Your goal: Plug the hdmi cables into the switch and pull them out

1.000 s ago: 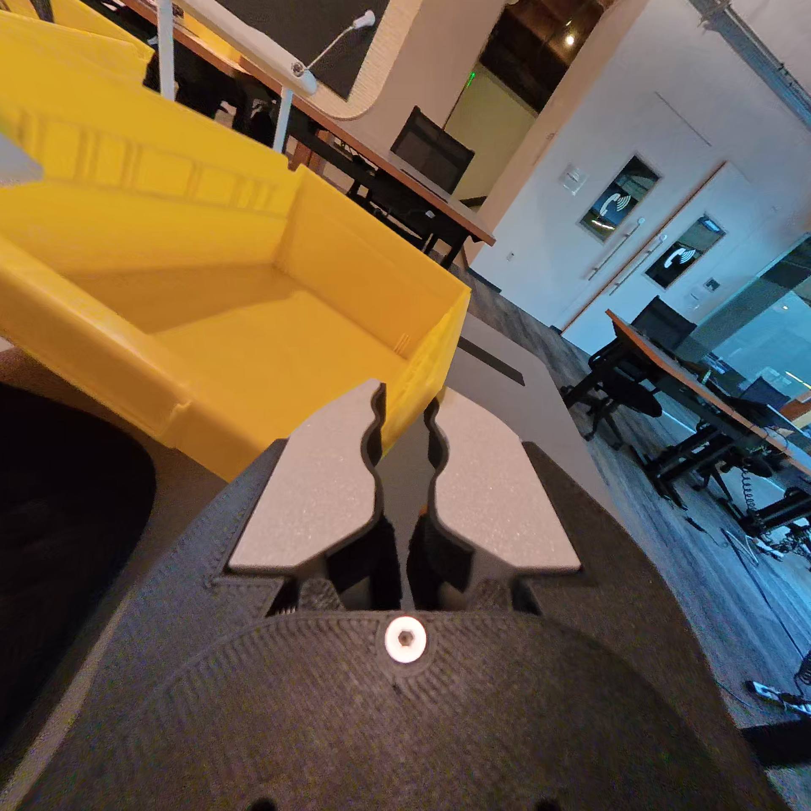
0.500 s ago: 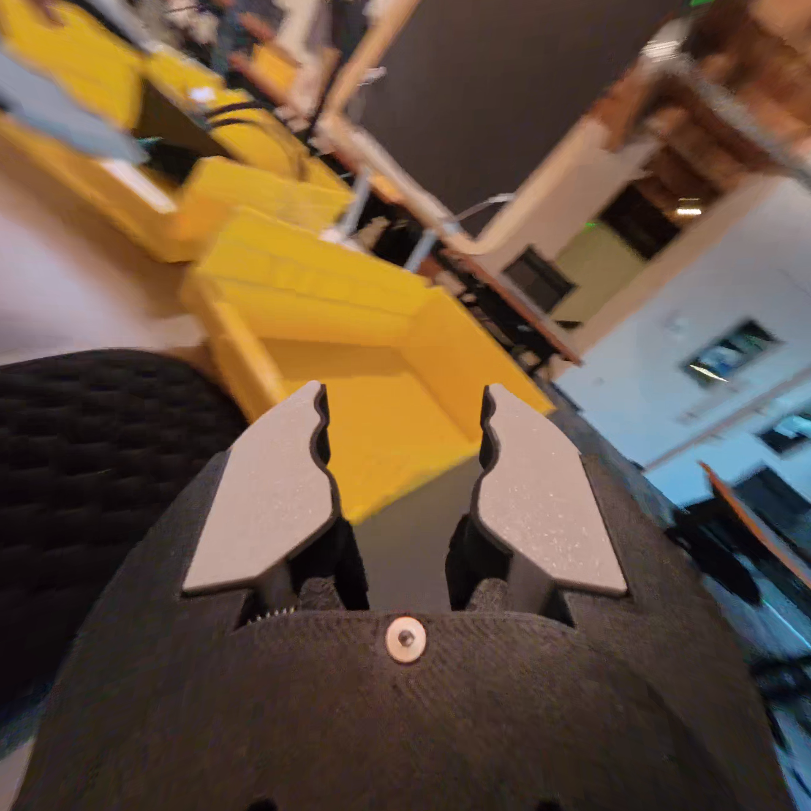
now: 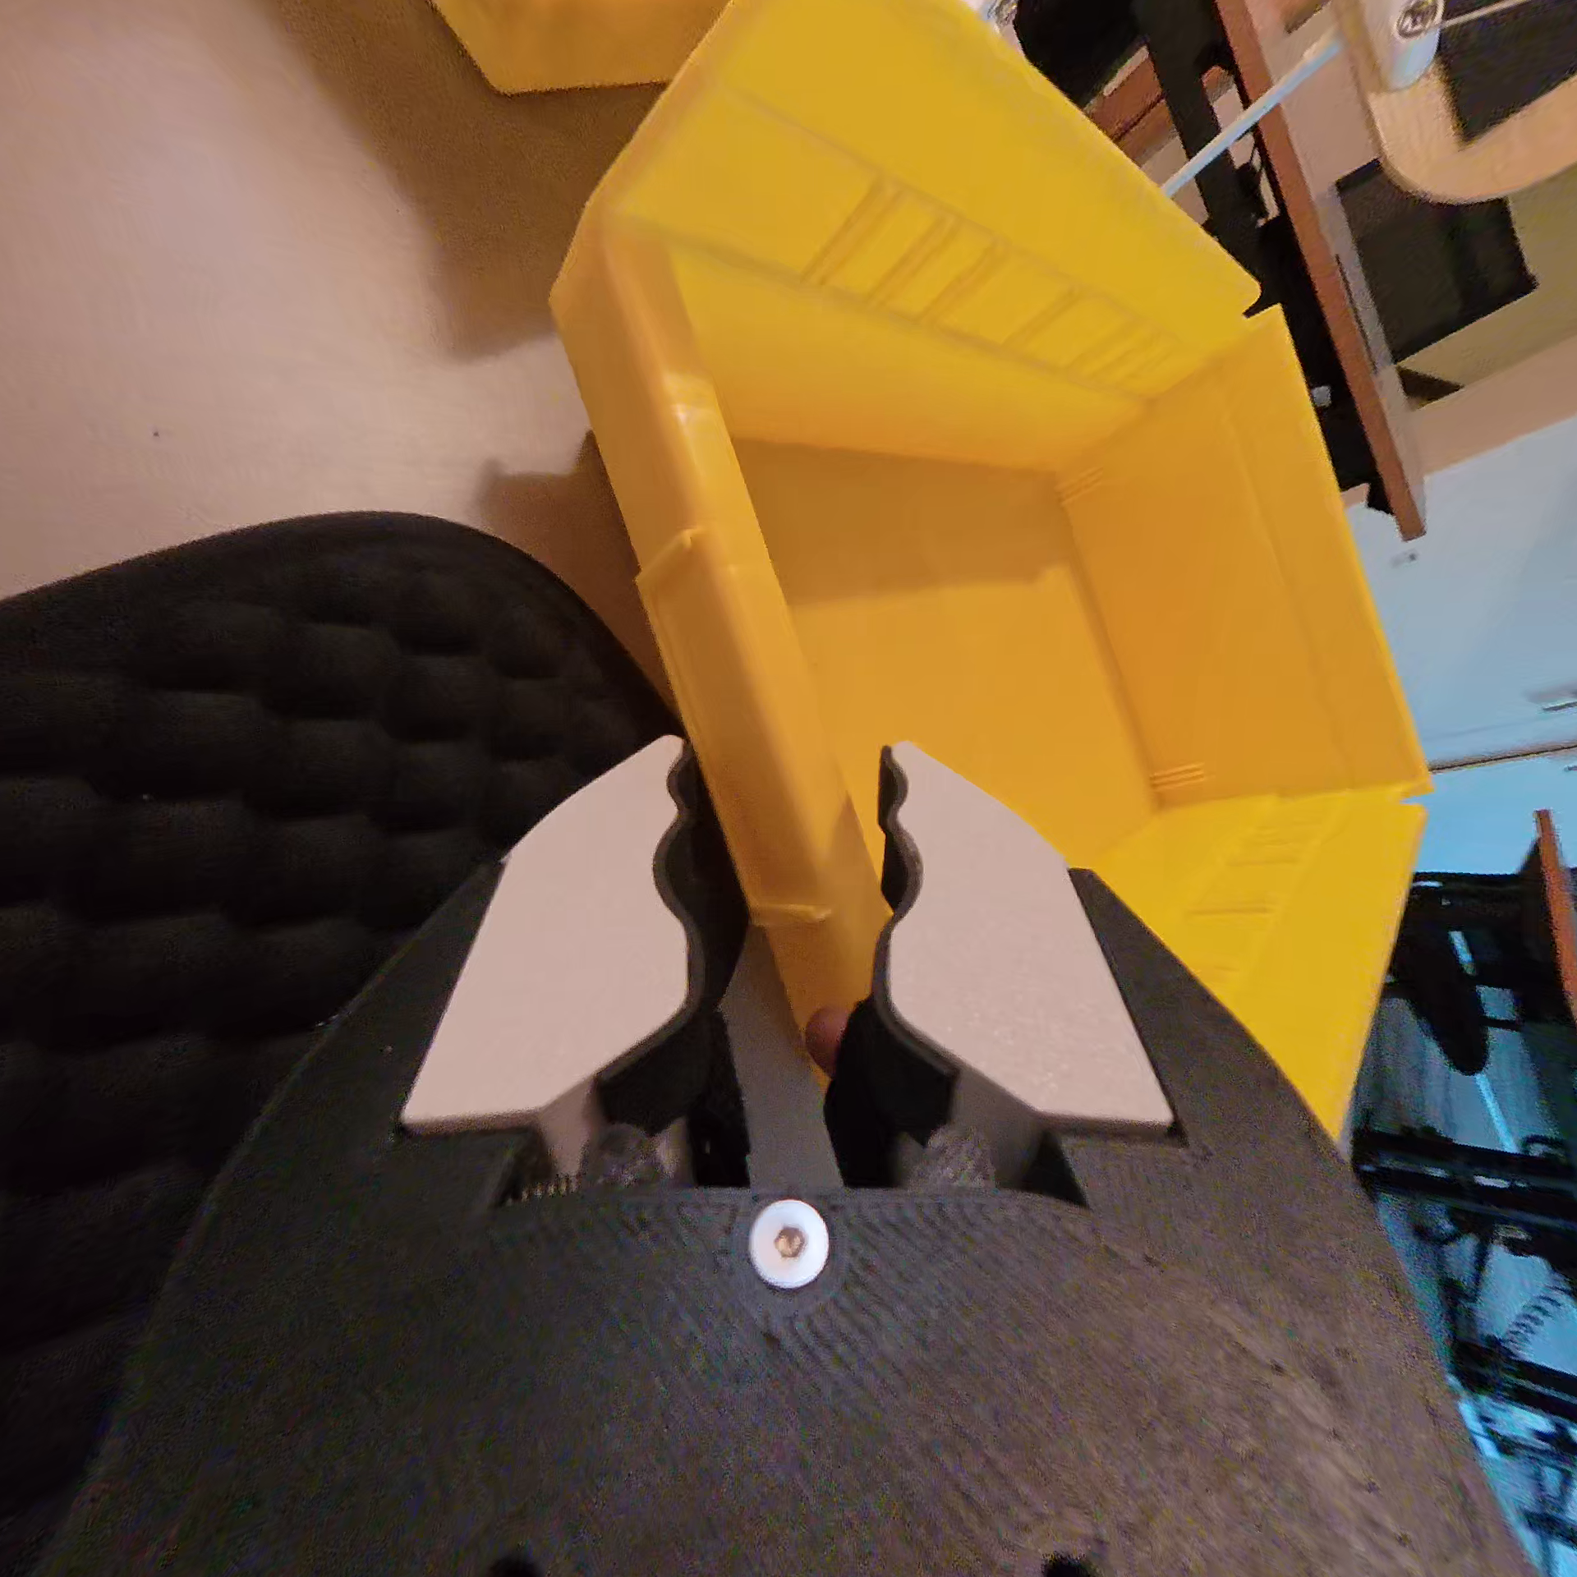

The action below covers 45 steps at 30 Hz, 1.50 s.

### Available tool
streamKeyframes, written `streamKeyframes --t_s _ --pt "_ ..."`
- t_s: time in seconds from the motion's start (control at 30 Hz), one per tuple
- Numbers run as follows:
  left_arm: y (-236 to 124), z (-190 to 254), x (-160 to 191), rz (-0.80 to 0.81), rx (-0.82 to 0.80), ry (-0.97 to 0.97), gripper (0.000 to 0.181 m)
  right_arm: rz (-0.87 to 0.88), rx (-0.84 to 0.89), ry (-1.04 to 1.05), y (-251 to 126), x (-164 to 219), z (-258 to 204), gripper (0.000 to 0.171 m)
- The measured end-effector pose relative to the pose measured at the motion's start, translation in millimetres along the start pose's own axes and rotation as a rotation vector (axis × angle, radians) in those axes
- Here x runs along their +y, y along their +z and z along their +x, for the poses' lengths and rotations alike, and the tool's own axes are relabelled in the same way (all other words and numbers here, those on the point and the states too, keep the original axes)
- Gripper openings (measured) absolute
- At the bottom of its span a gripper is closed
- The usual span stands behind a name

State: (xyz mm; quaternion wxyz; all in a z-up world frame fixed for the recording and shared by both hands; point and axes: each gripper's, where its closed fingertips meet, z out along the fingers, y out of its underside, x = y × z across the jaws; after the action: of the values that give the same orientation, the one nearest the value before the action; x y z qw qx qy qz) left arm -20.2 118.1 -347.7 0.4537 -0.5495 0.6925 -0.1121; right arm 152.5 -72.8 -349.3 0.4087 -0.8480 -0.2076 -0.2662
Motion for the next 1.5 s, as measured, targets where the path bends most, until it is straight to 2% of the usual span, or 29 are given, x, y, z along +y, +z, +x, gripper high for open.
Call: streamKeyframes --t_s 0.03,0.13,0.47,0.67,0.9,1.03,1.27,1.37,1.5 --pt "0 -2 0 0.004 0.02 -0.043 0.031 0.0 -0.009 0.028 1 2 1 0.037" --pt "-2 -9 7 0.0 0.047 -0.096 0.028 -0.033 0.035 0.074 1 17 13 0.039" --pt "-28 -44 55 -0.022 -0.012 -0.206 0.032 -0.055 0.068 0.078 -8 36 25 0.039" --pt "-58 -61 92 -0.041 -0.079 -0.261 0.033 -0.064 0.075 0.098 -14 49 31 0.039" --pt "-106 -76 144 -0.059 -0.137 -0.323 0.032 -0.102 0.107 0.126 -33 81 44 0.04" --pt "-138 -79 172 -0.07 -0.15 -0.297 0.031 -0.125 0.119 0.129 -50 103 51 0.039" --pt "-192 -59 200 0.063 -0.039 -0.269 0.026 -0.109 0.059 0.092 -95 139 45 0.039" --pt "-219 -42 207 0.109 0.037 -0.326 0.025 -0.115 -0.027 0.151 -123 150 33 0.039" --pt "-260 -14 217 0.149 0.147 -0.45 0.024 -0.091 -0.202 0.326 -159 151 9 0.034"
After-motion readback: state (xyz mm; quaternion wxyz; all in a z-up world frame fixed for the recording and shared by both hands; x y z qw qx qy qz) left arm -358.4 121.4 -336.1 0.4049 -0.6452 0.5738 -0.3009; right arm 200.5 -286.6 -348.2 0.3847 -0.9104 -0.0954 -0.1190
